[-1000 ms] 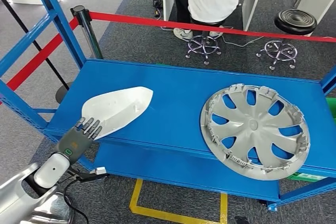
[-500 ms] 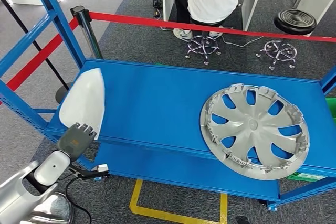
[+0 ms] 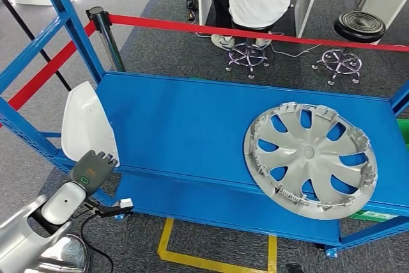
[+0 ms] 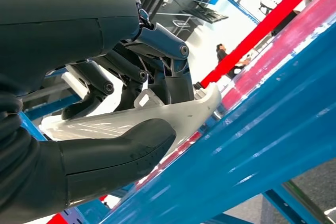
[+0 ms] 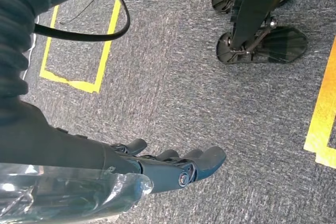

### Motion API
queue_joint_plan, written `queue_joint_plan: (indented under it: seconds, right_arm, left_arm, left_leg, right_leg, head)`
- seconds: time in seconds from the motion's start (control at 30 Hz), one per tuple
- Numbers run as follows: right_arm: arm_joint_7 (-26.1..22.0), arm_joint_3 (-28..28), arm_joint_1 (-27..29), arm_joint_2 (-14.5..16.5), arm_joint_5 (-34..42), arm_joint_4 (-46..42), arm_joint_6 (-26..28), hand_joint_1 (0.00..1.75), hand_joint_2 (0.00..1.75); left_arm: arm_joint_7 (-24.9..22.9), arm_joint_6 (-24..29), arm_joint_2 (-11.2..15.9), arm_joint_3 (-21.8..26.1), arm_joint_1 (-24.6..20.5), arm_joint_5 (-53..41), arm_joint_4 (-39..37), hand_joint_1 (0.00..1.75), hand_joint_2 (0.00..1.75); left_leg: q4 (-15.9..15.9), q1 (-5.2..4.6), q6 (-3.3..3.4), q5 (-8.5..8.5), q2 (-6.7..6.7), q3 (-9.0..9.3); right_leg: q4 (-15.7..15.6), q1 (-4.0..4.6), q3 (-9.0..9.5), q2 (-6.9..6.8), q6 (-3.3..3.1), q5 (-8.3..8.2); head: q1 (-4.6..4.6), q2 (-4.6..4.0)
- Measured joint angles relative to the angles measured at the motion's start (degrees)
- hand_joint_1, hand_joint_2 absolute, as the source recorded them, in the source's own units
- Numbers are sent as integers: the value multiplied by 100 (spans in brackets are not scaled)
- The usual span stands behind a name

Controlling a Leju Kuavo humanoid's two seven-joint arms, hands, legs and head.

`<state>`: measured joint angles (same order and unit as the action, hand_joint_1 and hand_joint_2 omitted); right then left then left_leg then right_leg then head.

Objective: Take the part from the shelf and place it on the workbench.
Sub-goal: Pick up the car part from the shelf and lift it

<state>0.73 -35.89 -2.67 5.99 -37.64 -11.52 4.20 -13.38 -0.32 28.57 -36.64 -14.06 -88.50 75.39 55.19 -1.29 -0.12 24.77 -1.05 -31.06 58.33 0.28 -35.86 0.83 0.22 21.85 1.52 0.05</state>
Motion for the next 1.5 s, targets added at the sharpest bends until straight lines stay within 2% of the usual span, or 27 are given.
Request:
queue_joint_plan:
  seconds: [0.33, 0.47, 0.67, 0.77, 0.93, 1.07, 1.17, 1.23, 1.37, 1.43, 1.5]
  right_arm:
    - [-7, -14, 0, 0, -4, 0, 4, 0, 175]
    - [-14, -89, 2, 0, -2, 0, 18, 0, 175]
    - [-21, -130, 2, 0, -4, 0, 19, 0, 175]
    - [-31, -142, 0, 0, -10, 0, 22, 0, 175]
    - [-38, -182, -2, 3, -49, 0, 46, 0, 175]
    - [-38, -243, -2, 14, -84, 0, 83, 0, 175]
    - [-39, -315, -1, 30, -65, 0, 148, 0, 175]
    - [-53, -400, -5, 43, 10, 0, 162, 0, 175]
    - [-113, -606, -3, 73, 143, 0, 154, 0, 175]
    - [-121, -676, 0, 83, 139, 0, 157, 0, 175]
    - [-125, -726, -6, 90, 132, 0, 161, 0, 175]
  left_arm:
    - [25, 33, -14, 39, 27, 0, 32, 175, 175]
    - [150, 126, -210, 396, 151, 0, 113, 175, 175]
    - [204, 150, -306, 528, 199, 0, 137, 175, 175]
    - [374, 159, -454, 709, 238, 17, 183, 175, 175]
    - [571, 166, -987, 1176, 303, 291, 233, 175, 175]
    - [844, 350, -1406, 1476, 350, 876, 306, 175, 175]
    - [1331, 563, -1902, 1749, 443, 2118, 590, 175, 175]
    - [1628, 525, -2294, 1887, 518, 3144, 896, 175, 175]
    - [2387, 463, -3037, 2068, 699, 5740, 1621, 175, 175]
    - [2582, 456, -3297, 2155, 755, 6389, 1927, 175, 175]
    - [2637, 420, -3468, 2230, 809, 6656, 2137, 175, 175]
  left_leg:
    - [0, 0, 0, 0, 0, 0]
    - [0, 0, 1, 1, 0, -2]
    - [0, 0, 1, 1, 0, -2]
    - [0, 0, 1, 1, 0, -2]
    - [0, -3, 4, 2, -1, -3]
    - [1, -4, 5, 3, 0, -3]
    - [3, -5, 11, 6, -1, -6]
    - [5, -6, 15, 8, -1, -9]
    - [7, -10, 26, 16, 0, -18]
    - [7, -11, 33, 21, 0, -18]
    - [7, -11, 38, 23, 0, -18]
  right_leg:
    - [0, 0, 0, 0, 0, 0]
    - [0, 0, -2, 0, 0, 0]
    - [0, 0, -2, 0, 0, 0]
    - [0, -1, -3, -1, 0, 0]
    - [-1, -5, -2, -1, 5, -3]
    - [-1, -7, -3, -1, 9, -5]
    - [-2, -9, -4, -4, 12, -5]
    - [-2, -10, -4, -6, 14, -5]
    - [-3, -16, -5, 3, 20, -7]
    - [-4, -17, -4, 4, 25, -4]
    - [-5, -18, -4, 3, 28, -1]
  head:
    - [0, -1]
    - [-1, 1]
    - [1, 0]
    - [0, -1]
    - [-1, 0]
    - [0, 0]
    - [0, -1]
    - [-1, 0]
    - [-1, -1]
    - [-2, 1]
    - [-1, 1]
